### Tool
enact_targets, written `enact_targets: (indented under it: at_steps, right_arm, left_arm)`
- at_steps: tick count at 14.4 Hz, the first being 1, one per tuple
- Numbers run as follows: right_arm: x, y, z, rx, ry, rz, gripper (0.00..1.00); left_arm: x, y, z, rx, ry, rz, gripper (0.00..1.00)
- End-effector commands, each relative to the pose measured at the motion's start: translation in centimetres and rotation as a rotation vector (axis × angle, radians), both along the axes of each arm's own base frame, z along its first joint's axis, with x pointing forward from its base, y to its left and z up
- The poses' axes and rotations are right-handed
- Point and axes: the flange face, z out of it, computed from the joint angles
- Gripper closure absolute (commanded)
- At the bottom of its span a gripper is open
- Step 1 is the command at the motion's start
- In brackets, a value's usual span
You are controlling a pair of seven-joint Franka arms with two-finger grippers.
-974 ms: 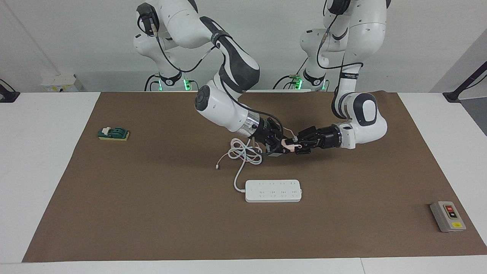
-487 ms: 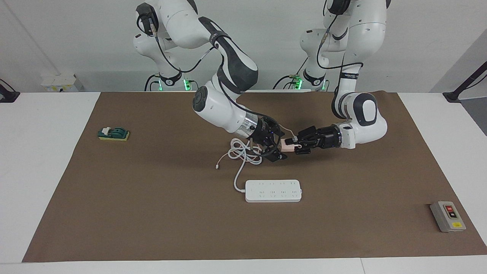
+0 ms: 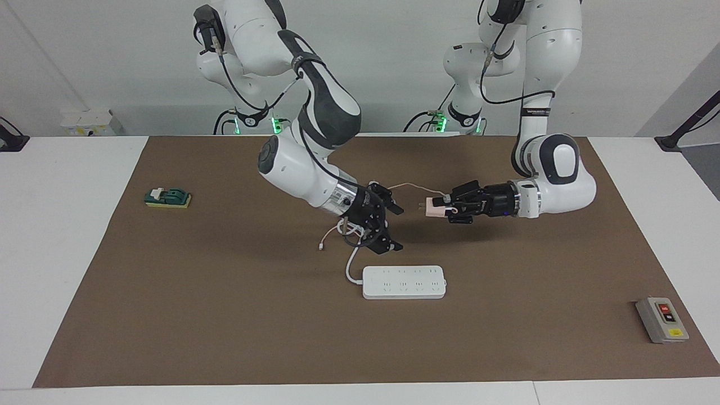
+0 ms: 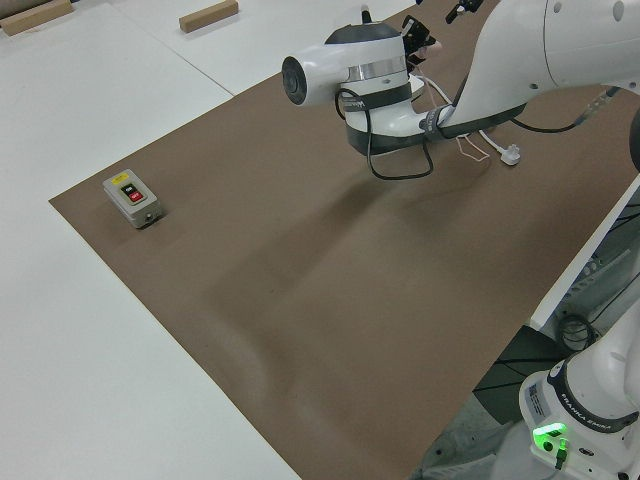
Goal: Plug charger into power strip
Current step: 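Pull the charger away with the left gripper while the right gripper withdraws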
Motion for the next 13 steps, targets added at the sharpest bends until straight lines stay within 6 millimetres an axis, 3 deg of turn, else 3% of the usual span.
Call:
enact_targets:
  at_steps: [1,4,7,10,13]
  right_arm:
    - [1.0,-4.0,2.2,-0.018,-0.009,-0.029,0.0]
    - [2.4,-8.3,4.0,-0.055,-0.038,-0.048,0.0]
    - [3.5,-13.1,4.5,-0.107,-0.062,-0.082,0.0]
    - [3.5,-16.8,5.5,-0.167,-0.105,-0.026,0.0]
    - [3.1,-19.9,6.5,-0.227,-0.163,0.061,0.0]
  left_arm:
    - [1.7,1.2,3.1,0.111,0.022,-0.088,1.0]
    - [2.6,3.5,6.9,0.27,0.068,-0.064,1.0]
    - [2.7,5.7,8.4,0.348,0.082,-0.057,1.0]
    - [3.0,8.5,10.4,0.542,0.059,-0.029,1.0]
    - [3.0,10.0,10.6,0.684,0.075,-0.008,1.0]
